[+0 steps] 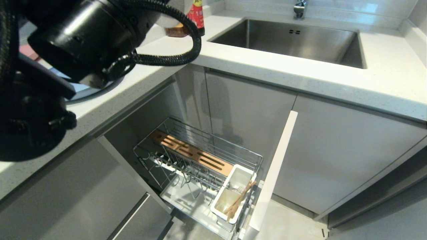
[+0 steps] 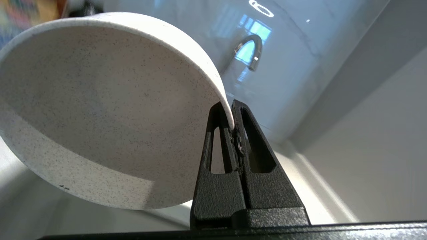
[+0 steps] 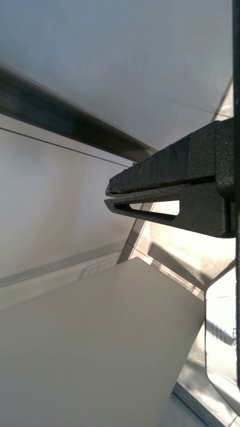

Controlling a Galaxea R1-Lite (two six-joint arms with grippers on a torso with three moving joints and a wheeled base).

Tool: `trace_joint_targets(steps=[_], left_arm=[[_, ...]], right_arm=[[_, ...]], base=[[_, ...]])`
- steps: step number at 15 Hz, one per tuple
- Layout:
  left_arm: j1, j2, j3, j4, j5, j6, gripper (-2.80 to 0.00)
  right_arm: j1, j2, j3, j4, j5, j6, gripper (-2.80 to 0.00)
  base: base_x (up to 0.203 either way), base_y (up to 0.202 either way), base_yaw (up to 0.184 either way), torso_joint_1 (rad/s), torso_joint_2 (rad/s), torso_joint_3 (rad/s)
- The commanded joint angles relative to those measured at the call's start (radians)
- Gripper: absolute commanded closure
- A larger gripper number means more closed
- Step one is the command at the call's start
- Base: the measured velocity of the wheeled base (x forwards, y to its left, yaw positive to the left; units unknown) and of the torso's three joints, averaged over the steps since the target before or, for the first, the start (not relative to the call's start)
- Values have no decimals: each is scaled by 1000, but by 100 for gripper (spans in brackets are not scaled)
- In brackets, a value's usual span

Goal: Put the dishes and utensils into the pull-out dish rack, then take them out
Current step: Pick up the bowl and place it in the cupboard

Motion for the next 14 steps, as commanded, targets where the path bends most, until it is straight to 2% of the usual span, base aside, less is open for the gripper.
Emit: trace_joint_targets(steps=[1, 2, 3, 4, 5, 7, 9, 10, 14], left_arm=[[-35, -25, 116, -52, 51, -113, 0], [-73, -28, 151, -70, 147, -228, 0], [-100, -26, 169, -74, 229, -313, 0], [-125, -17, 191, -66, 301, -391, 0], [-145, -4, 233, -62, 335, -436, 0], [-174, 31, 268, -62, 357, -523, 0], [-175, 69, 274, -57, 369, -653, 0], [-174, 82, 284, -57, 373, -695, 0], [-130, 164, 298, -58, 400, -791, 0]], right_arm=[[0, 0, 2, -1, 0, 0, 0], [0, 0, 2, -1, 0, 0, 0], [0, 0, 1, -1, 0, 0, 0], [0, 0, 2, -1, 0, 0, 0], [0, 0, 0, -1, 0, 0, 0], [0, 0, 2, -1, 0, 0, 0], [0, 0, 2, -1, 0, 0, 0], [0, 0, 2, -1, 0, 0, 0], [0, 0, 2, -1, 0, 0, 0]], base=[[0, 0, 0, 0, 0, 0], [0, 0, 0, 0, 0, 0], [0, 0, 0, 0, 0, 0], [0, 0, 0, 0, 0, 0], [0, 0, 0, 0, 0, 0], [0, 0, 0, 0, 0, 0], [0, 0, 0, 0, 0, 0], [0, 0, 0, 0, 0, 0], [0, 0, 0, 0, 0, 0]])
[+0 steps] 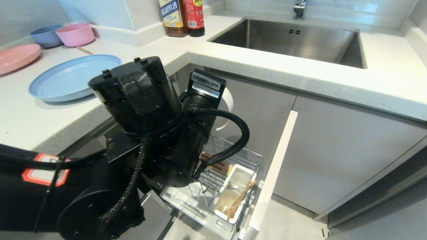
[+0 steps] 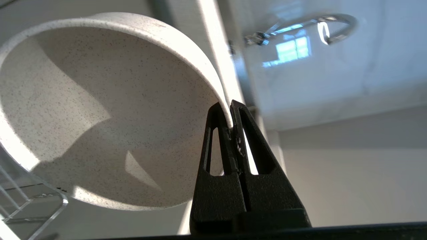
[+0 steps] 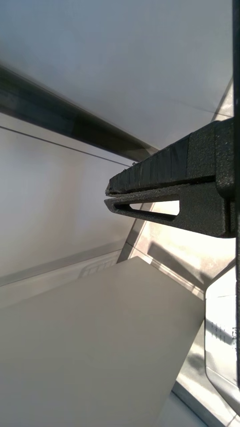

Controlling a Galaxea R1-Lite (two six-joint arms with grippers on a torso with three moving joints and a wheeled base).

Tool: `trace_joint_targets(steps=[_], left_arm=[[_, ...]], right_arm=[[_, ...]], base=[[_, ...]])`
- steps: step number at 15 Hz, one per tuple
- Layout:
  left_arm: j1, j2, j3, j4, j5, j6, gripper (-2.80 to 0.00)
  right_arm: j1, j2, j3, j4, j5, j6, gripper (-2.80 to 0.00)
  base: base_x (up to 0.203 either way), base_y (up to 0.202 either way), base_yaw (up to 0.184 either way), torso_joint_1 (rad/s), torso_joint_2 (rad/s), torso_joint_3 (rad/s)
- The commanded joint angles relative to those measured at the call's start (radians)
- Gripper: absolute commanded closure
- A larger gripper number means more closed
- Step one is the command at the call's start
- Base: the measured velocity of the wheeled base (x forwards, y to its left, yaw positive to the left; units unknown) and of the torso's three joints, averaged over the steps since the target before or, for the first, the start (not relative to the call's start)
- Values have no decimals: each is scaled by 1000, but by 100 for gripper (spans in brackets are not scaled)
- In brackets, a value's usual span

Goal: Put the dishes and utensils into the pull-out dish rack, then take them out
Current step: Pick up the bowl and place it in the cupboard

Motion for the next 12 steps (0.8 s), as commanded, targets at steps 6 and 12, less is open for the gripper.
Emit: trace_joint_targets(steps=[6, 12], left_arm=[[149, 150, 2, -3, -114, -195, 0], [221, 239, -4, -9, -248, -310, 0]], right_arm=[[0, 0, 2, 0, 0, 0, 0], [0, 0, 1, 0, 0, 0, 0]], base=[[0, 0, 0, 0, 0, 0], [0, 0, 0, 0, 0, 0]])
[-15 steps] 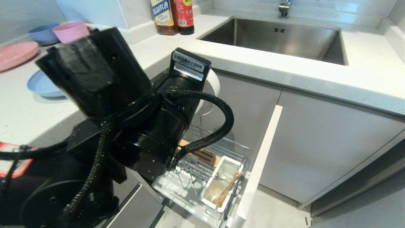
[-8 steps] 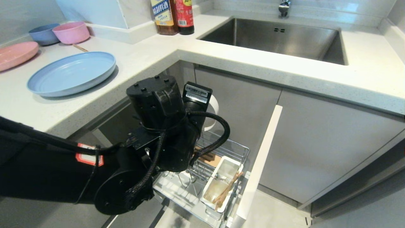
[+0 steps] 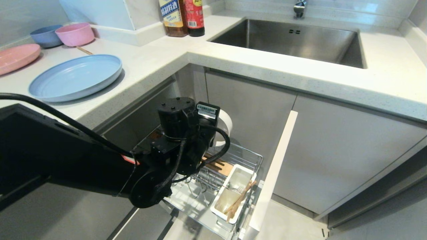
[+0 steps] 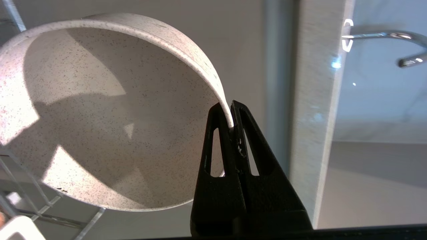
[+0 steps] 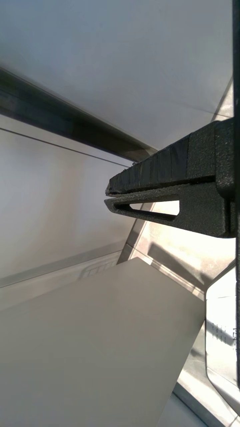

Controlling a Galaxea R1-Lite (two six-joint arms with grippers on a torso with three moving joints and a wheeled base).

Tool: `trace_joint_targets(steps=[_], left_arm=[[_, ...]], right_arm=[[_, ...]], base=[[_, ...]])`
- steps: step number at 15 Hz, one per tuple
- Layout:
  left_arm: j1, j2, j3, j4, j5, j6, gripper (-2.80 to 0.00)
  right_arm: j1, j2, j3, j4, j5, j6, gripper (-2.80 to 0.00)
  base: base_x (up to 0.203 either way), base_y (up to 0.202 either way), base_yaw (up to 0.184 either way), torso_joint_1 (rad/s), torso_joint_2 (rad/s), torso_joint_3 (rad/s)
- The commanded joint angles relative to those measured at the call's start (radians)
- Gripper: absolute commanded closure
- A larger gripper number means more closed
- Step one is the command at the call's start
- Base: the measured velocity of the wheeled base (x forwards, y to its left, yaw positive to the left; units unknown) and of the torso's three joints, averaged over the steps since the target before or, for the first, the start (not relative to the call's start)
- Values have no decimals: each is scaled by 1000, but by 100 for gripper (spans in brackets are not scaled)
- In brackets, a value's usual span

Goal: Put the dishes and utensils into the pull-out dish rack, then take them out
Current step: Pick up the bowl and place it in the cupboard

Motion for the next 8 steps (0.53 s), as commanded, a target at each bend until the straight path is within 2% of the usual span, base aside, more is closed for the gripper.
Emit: trace_joint_targets(steps=[1, 3, 5, 8], left_arm=[[7, 50, -2, -8, 0, -20, 0], [16, 73, -3, -17, -14, -48, 0], [29, 91, -3, -75, -66, -52, 0], [51, 140, -4, -121, -102, -53, 0]], right_arm=[[0, 0, 2, 0, 0, 0, 0], [0, 0, 2, 0, 0, 0, 0], [0, 0, 2, 0, 0, 0, 0], [0, 0, 1, 0, 0, 0, 0]], base=[[0, 0, 0, 0, 0, 0], [0, 0, 0, 0, 0, 0], [0, 0, 0, 0, 0, 0], [0, 0, 0, 0, 0, 0]])
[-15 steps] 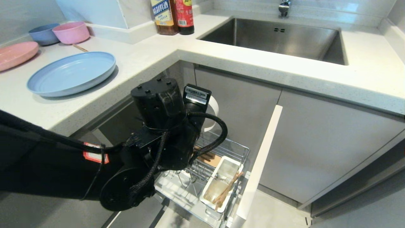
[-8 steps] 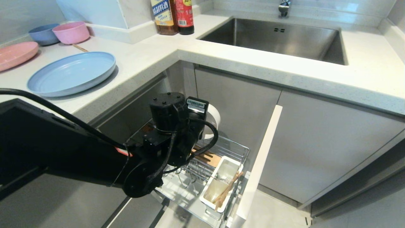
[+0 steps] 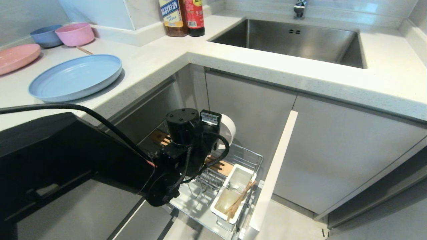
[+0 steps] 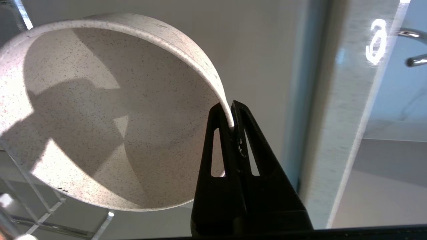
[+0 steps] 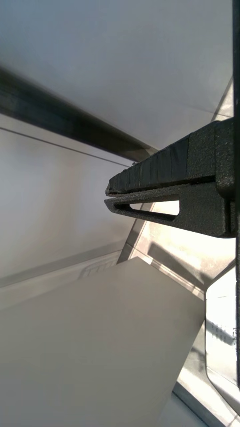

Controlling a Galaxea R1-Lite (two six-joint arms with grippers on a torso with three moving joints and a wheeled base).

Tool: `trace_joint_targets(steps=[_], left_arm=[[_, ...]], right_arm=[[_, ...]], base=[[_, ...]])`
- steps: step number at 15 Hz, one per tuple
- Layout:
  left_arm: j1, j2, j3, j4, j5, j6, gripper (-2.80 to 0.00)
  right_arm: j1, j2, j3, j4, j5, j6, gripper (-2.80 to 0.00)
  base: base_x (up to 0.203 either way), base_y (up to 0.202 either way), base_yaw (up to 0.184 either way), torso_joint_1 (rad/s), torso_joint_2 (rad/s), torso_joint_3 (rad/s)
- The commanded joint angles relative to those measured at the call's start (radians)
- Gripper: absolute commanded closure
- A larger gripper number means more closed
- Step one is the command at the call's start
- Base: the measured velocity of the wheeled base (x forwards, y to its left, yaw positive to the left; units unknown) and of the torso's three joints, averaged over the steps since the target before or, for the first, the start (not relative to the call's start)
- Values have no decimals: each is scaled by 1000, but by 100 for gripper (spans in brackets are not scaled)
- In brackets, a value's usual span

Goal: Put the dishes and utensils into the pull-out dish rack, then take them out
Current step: Pick up the bowl and place it in the cupboard

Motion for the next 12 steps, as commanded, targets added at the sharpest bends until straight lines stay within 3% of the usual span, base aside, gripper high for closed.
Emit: trace_joint_targets(steps=[1, 12], left_arm=[[9, 56, -3, -22, -1, -8, 0], [29, 153, -26, -155, -38, -8, 0]], right_arm=[[0, 0, 2, 0, 0, 0, 0], [0, 0, 2, 0, 0, 0, 0]], base=[[0, 0, 0, 0, 0, 0], [0, 0, 0, 0, 0, 0]])
